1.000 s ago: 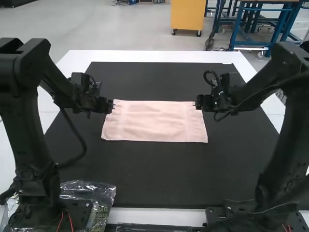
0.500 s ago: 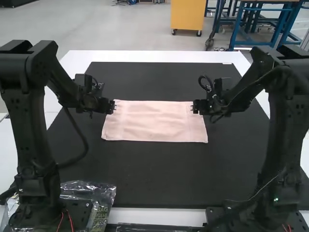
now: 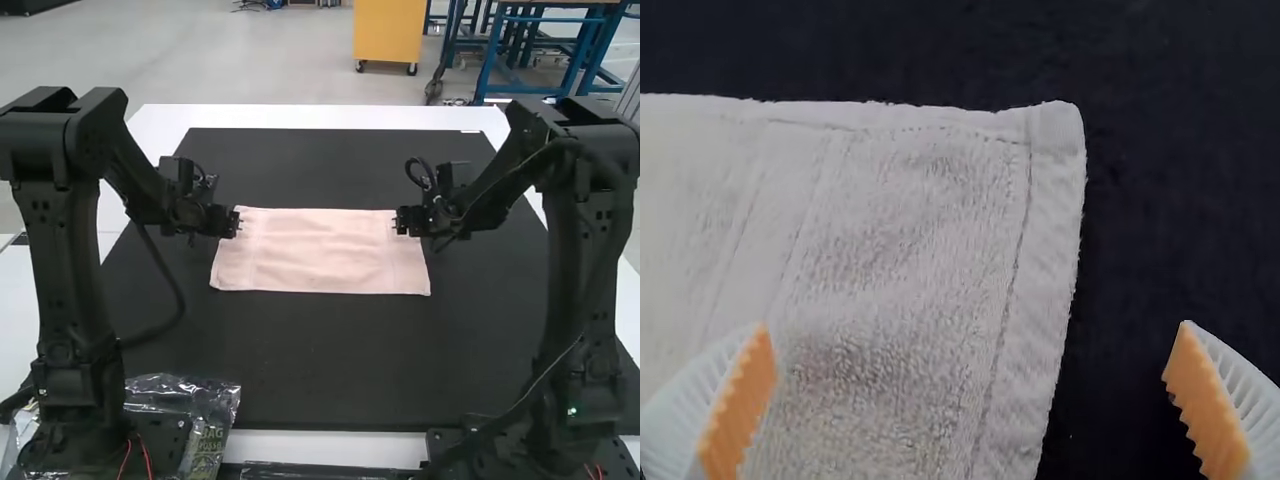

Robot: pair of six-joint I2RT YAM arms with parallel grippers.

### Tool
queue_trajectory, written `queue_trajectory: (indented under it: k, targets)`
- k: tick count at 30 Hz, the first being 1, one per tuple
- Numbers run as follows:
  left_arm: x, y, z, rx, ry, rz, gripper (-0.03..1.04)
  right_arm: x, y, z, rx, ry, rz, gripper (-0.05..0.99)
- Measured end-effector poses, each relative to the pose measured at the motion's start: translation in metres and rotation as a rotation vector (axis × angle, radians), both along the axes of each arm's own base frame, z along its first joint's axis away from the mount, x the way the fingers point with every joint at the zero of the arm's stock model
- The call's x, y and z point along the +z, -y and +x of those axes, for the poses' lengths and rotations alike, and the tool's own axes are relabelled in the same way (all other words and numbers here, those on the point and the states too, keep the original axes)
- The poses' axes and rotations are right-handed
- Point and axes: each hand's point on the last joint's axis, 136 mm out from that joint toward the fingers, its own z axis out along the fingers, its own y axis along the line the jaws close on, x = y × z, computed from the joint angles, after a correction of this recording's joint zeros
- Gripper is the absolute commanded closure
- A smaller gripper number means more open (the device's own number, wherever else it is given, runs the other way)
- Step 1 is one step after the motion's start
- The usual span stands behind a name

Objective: Fold the towel.

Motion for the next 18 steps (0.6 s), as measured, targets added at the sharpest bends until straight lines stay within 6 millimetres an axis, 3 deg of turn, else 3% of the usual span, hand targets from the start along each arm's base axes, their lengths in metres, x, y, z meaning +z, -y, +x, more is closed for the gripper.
queue_trajectory:
  k: [2, 3, 4, 5, 7, 8, 12, 18]
  targets:
    - [-0.001, 0.000, 0.001, -0.002, 0.005, 0.002, 0.07, -0.001, -0.001, 0.000, -0.001, 0.001, -0.008, 0.08]
    - [-0.002, 0.000, 0.002, -0.002, 0.005, 0.002, 0.11, -0.001, -0.001, 0.000, 0.000, 0.001, -0.015, 0.21]
    - [-0.005, 0.000, 0.001, -0.002, 0.001, 0.003, 0.20, -0.002, 0.000, 0.001, -0.005, 0.002, -0.026, 0.52]
    - [-0.008, 0.000, 0.001, -0.004, -0.004, 0.006, 0.36, -0.002, 0.001, 0.002, -0.009, 0.005, -0.032, 0.95]
    - [-0.007, -0.003, 0.004, -0.002, 0.009, 0.014, 0.93, -0.004, 0.001, 0.004, -0.001, 0.009, -0.044, 0.96]
    - [-0.008, -0.003, 0.005, -0.005, 0.015, 0.012, 0.98, -0.004, 0.001, 0.004, 0.002, 0.012, -0.048, 0.96]
    - [-0.009, 0.009, 0.007, -0.051, 0.035, -0.008, 0.99, -0.004, -0.004, 0.003, 0.029, 0.014, -0.045, 0.96]
    - [-0.007, 0.006, 0.008, -0.054, 0.043, -0.017, 0.99, -0.002, -0.001, 0.002, 0.031, 0.003, -0.037, 0.96]
